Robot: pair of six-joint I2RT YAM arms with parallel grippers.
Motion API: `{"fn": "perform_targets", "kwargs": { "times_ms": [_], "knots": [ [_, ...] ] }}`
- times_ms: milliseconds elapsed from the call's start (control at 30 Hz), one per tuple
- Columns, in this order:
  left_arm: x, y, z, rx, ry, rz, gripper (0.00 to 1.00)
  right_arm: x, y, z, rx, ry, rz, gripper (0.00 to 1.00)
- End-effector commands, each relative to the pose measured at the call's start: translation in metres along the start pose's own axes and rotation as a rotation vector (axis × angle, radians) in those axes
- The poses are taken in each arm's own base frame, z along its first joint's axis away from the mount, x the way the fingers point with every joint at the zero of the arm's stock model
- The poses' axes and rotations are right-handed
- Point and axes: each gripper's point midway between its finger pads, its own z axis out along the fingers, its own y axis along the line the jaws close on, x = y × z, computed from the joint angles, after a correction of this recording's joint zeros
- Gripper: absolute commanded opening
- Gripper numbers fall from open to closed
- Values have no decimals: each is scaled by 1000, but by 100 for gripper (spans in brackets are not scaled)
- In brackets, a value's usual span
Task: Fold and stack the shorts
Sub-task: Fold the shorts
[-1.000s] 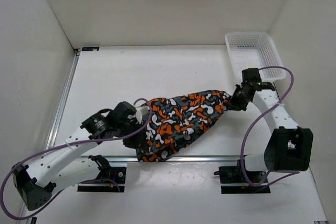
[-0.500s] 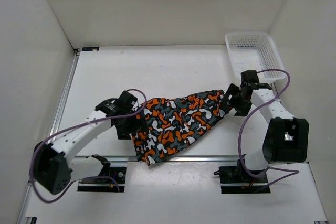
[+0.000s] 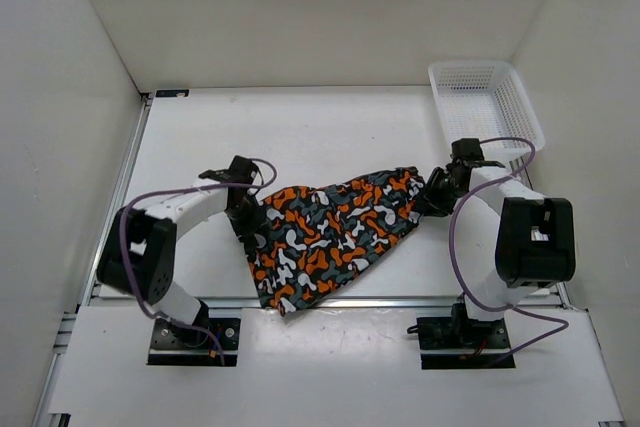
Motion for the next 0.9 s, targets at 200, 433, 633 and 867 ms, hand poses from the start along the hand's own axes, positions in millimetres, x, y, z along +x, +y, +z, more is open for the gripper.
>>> {"fn": "perform_targets", "kwargs": {
  "times_ms": [200, 433, 633, 867],
  "knots": [
    [-107, -36, 18, 36, -63, 47, 10, -3, 11, 16, -38, 27, 76, 5],
    [-206, -58, -1, 32, -175, 26, 10, 1, 31, 1, -2, -64, 85, 3],
    [-256, -68, -37, -31, -284, 84, 22, -6, 34, -19, 61, -154, 63, 62],
    [-197, -41, -123, 23, -379, 64, 88, -13, 30, -49, 82, -246, 11, 85]
  ]
}}
